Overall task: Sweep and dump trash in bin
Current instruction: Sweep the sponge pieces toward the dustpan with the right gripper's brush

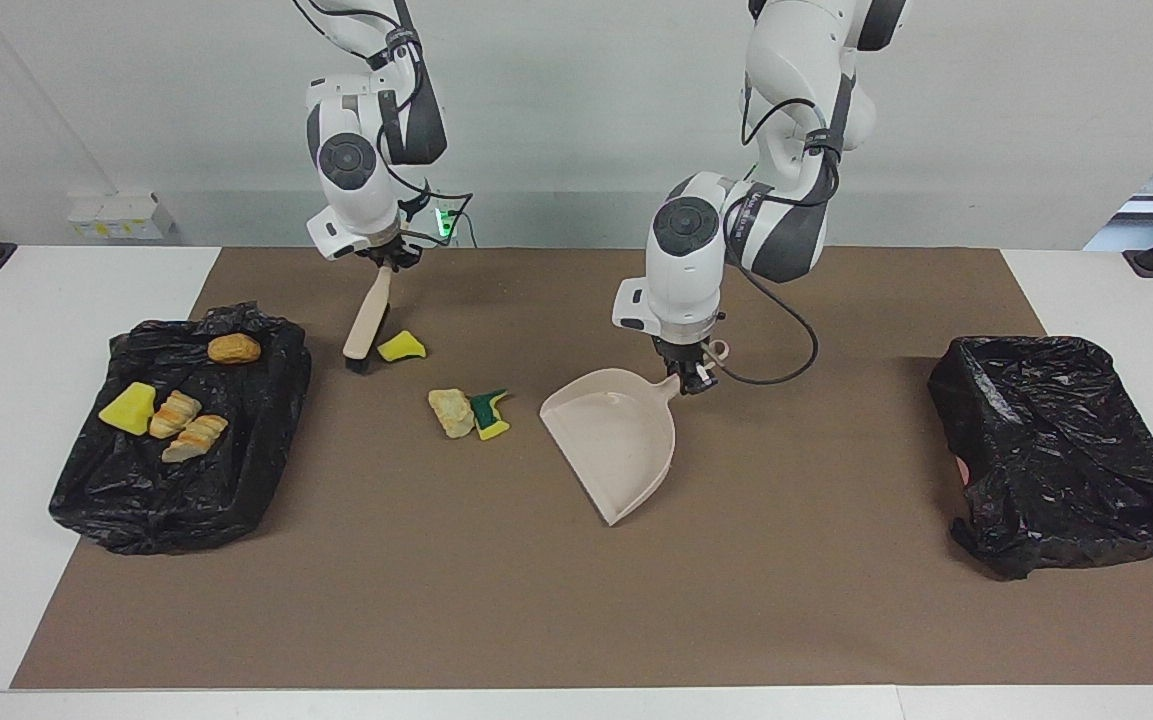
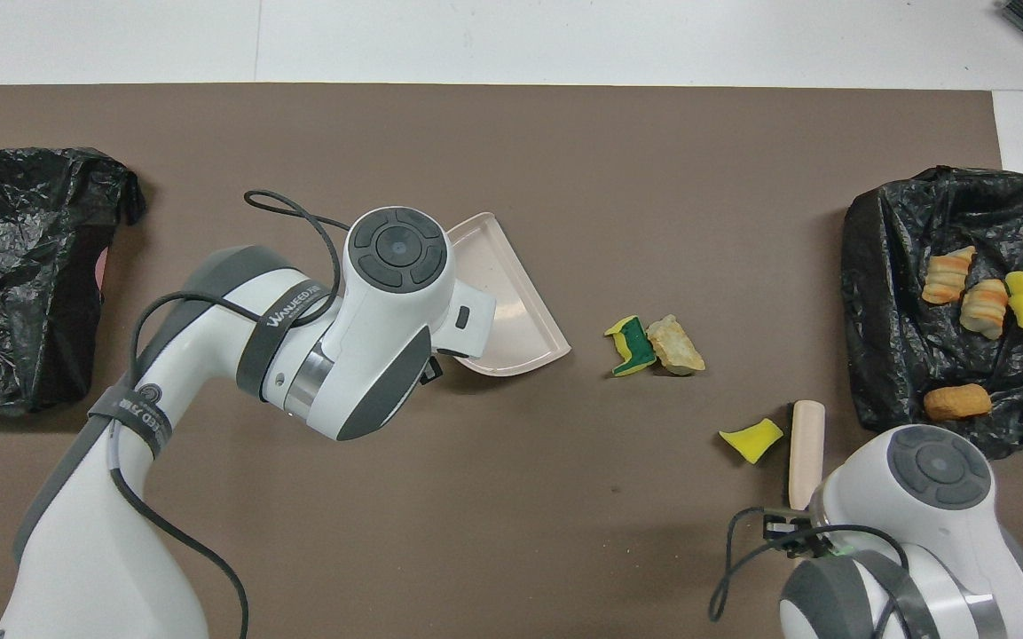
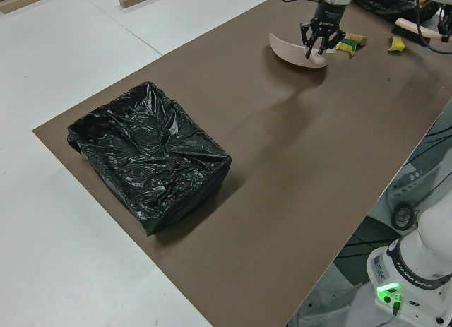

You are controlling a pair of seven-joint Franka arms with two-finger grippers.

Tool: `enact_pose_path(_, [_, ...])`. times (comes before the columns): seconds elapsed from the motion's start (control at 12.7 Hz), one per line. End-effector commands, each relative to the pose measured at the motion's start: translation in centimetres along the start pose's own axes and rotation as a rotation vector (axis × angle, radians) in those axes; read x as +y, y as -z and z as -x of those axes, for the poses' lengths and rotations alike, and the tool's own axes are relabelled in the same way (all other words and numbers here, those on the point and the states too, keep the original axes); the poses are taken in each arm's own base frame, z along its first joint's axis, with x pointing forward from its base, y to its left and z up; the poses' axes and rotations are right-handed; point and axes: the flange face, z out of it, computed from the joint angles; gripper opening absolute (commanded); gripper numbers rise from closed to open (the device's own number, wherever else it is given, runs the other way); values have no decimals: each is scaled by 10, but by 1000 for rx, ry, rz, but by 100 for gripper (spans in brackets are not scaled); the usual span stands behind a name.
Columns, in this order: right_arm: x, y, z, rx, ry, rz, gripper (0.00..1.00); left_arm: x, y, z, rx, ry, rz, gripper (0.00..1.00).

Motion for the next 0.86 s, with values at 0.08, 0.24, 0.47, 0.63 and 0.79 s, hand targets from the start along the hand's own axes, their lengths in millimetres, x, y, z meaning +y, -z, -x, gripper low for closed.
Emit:
enact_pose_path(0.08, [-41, -1, -4, 14, -71, -44, 0, 16, 1, 4, 25, -85, -37, 0])
enact_pose_path(0.24, [-60, 12, -13, 11, -65, -69, 0, 20, -8, 2, 35, -240, -49, 0])
enact_pose_path(0.47, [-94, 22, -33, -16, -47, -98, 0, 36, -10, 0, 32, -277, -49, 0])
enact_pose_path(0.63, [-118, 32, -40, -23, -24, -117, 0, 51, -14, 1, 24, -295, -44, 0])
enact_pose_path(0.79, [-141, 38, -47, -25, 11, -106, 0, 62, -17, 0, 26, -316, -54, 0])
